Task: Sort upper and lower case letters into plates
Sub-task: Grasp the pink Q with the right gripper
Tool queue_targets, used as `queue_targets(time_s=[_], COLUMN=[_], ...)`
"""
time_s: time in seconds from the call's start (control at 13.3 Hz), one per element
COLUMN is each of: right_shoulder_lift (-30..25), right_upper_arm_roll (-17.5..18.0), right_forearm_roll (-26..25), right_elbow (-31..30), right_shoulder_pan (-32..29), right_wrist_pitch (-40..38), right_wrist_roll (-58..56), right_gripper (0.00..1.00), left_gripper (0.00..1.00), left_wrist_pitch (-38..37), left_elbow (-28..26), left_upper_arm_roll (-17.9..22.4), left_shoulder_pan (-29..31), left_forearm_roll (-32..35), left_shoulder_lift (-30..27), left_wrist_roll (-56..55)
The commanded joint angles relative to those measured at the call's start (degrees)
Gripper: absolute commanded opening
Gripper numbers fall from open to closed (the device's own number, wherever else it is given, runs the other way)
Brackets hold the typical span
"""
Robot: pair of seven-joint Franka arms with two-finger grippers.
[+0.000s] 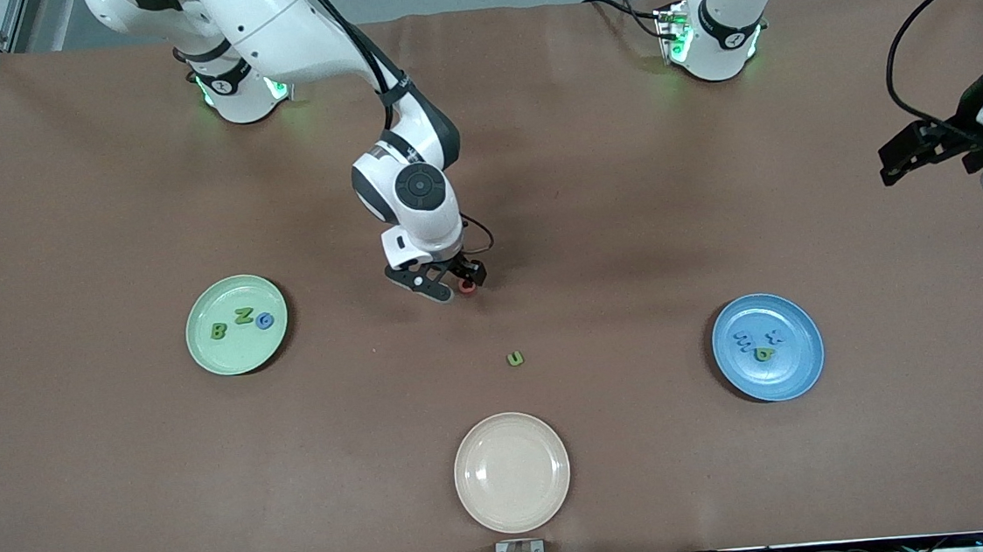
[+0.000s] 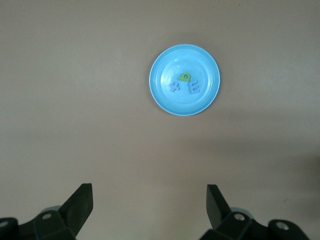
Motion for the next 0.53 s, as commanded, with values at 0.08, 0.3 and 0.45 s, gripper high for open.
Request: queue_targets(time_s=[0.08, 0.3, 0.45], right_shoulder_lift=[1.96, 3.11, 3.2], right_upper_arm_roll=[-0.69, -0.78, -0.78], right_forearm_roll=[-0.89, -1.24, -2.11], right_elbow=[2.25, 3.14, 3.14], right_shoulder_pan=[1.35, 1.88, 1.79], right_wrist_pitch=[1.51, 1.51, 1.51], right_wrist_roll=[0.68, 0.33, 0.33], right_gripper=[0.91, 0.76, 0.57], left_gripper=[1.0, 1.0, 1.0], left_wrist_pitch=[-0.73, -1.0, -1.61], left_elbow=[-2.5, -2.5, -2.5], left_upper_arm_roll=[0.15, -0.12, -0.2], left_shoulder_pan=[-0.79, -0.79, -0.79], left_forearm_roll=[-1.33, -1.34, -1.68], left_shoulder_lift=[-2.25, -2.77, -3.21], left_wrist_roll=[0.67, 0.85, 0.85])
